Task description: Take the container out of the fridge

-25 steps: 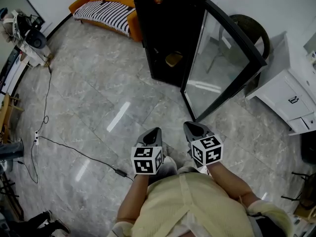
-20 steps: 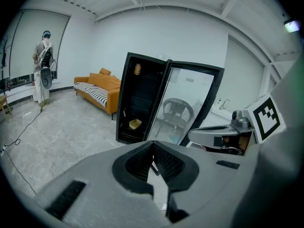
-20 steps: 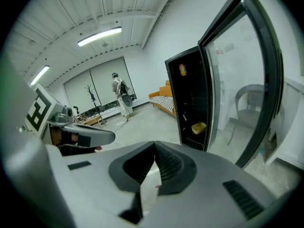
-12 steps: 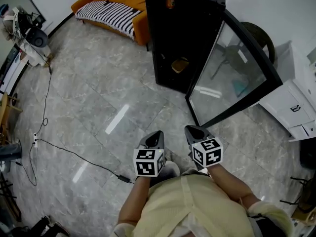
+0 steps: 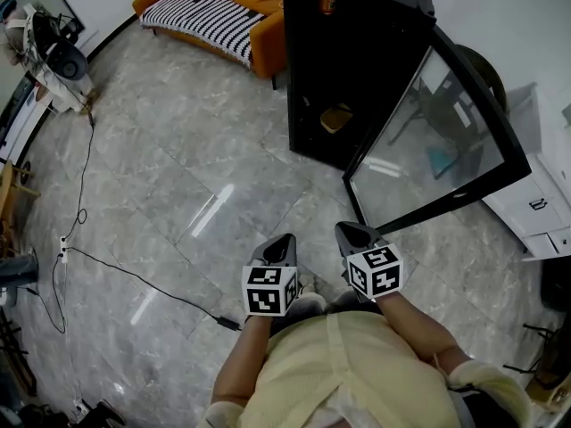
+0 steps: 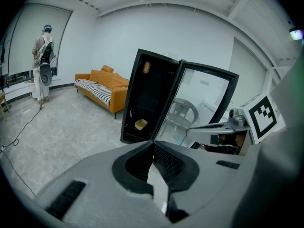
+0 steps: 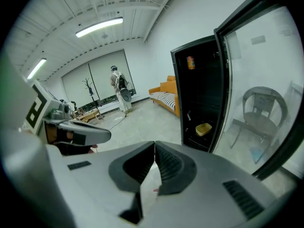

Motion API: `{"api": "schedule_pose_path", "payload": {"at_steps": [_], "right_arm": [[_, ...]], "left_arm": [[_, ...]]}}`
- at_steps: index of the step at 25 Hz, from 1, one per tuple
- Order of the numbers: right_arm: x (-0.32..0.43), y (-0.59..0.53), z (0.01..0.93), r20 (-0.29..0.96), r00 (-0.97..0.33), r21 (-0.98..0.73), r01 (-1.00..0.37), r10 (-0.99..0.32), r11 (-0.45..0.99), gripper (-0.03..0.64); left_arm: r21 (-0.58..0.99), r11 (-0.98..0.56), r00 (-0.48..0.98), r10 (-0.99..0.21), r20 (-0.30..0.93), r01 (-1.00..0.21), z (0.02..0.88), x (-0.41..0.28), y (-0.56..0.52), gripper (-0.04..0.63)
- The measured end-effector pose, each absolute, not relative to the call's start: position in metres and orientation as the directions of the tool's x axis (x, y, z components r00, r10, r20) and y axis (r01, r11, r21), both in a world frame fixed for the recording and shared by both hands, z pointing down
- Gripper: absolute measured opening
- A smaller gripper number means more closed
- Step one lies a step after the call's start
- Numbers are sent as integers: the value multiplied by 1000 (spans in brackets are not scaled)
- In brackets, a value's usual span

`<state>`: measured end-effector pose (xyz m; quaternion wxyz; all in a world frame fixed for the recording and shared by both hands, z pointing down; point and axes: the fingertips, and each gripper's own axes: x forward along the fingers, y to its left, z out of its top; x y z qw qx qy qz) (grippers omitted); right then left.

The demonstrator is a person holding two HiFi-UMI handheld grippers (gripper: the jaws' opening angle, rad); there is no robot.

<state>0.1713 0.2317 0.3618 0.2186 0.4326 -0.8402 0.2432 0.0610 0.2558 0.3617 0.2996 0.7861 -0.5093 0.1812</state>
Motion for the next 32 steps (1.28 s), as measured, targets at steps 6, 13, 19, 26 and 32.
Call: {"api": "schedule_pose_path", "payload": {"at_steps": [6, 13, 19, 26, 32], "right_arm": [[158, 212, 362, 578, -530, -211, -832, -621, 513, 29], [149, 203, 370, 600, -530, -209, -827, -599, 523, 29], [146, 184, 375, 608, -527, -213, -829, -595, 517, 29], [143, 150, 381, 611, -538, -221, -821, -581, 527, 29], [142, 114, 388, 614, -546, -228, -814, -570, 534, 29]], "left_arm": [[284, -297, 411, -695, 590, -911, 365, 47, 245, 21], [291, -288, 409, -681, 608, -912, 375, 41, 233, 21], [288, -280, 401, -688, 606, -916, 377, 34, 215, 22], [278, -242, 366, -705, 607, -929, 378, 26, 185, 21], [269, -218, 342, -704, 622, -938, 385, 25, 157, 23]]}}
